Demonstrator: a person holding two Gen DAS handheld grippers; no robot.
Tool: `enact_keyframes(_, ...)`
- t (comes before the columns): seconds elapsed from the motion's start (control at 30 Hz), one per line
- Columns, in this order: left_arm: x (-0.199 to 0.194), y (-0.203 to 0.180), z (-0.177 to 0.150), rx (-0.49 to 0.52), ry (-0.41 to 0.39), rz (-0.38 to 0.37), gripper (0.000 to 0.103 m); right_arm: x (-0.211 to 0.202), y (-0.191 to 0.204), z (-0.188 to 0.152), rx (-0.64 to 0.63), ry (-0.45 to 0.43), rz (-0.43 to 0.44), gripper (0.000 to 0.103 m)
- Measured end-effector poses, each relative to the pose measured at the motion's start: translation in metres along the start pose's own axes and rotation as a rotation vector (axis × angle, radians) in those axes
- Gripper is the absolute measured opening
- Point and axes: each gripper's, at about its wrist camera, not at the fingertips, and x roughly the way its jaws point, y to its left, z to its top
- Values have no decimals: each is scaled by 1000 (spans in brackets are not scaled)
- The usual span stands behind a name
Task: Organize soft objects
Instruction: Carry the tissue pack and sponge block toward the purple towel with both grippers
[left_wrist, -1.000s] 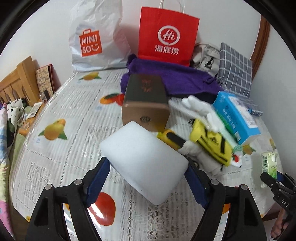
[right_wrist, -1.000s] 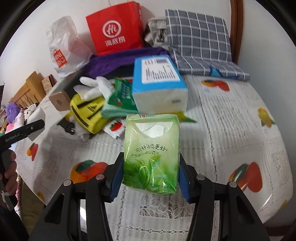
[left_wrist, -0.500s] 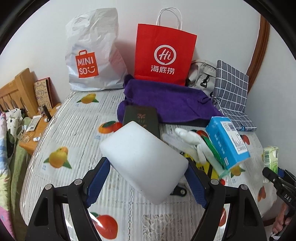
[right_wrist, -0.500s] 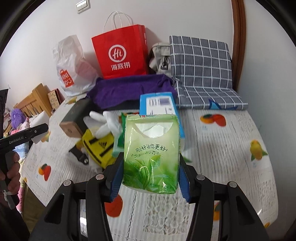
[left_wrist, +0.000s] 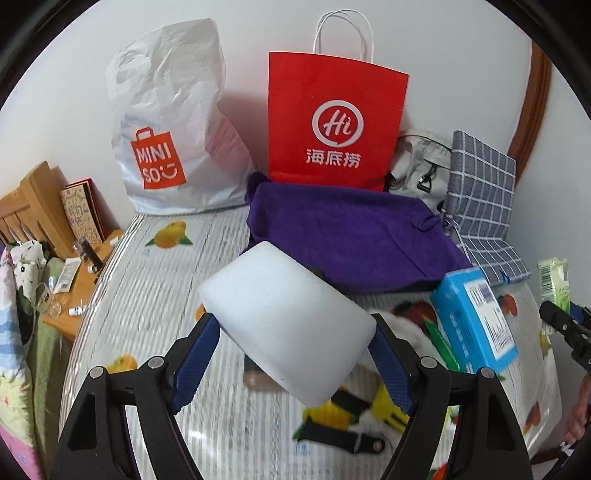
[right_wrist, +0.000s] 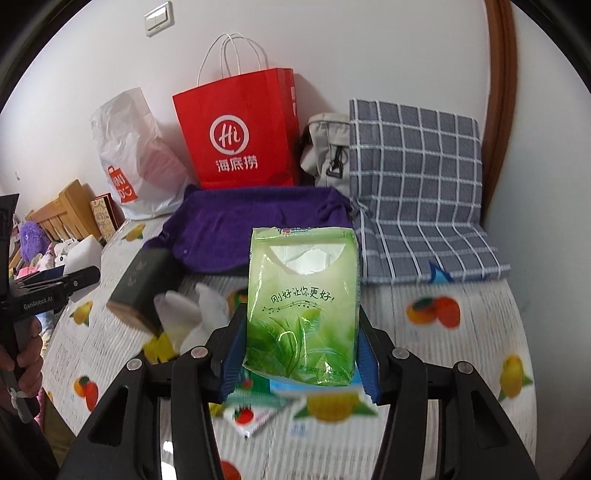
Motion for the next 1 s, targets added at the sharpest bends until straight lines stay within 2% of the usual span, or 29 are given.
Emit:
enact_keyframes(0.23, 30, -6, 32, 11, 5, 12, 80, 32, -5, 39, 26, 2, 28, 52)
enact_keyframes(0.47, 57, -12, 58, 34, 18, 22, 80, 67, -10, 64, 38, 12, 22, 52)
enact_keyframes(0.73, 78, -14, 94, 51, 17, 12, 80, 99, -4, 102, -18, 26, 21, 52)
enact_keyframes(1.0, 107, -10, 126, 36, 40, 20, 80, 136, 5, 136, -40, 38, 57, 52)
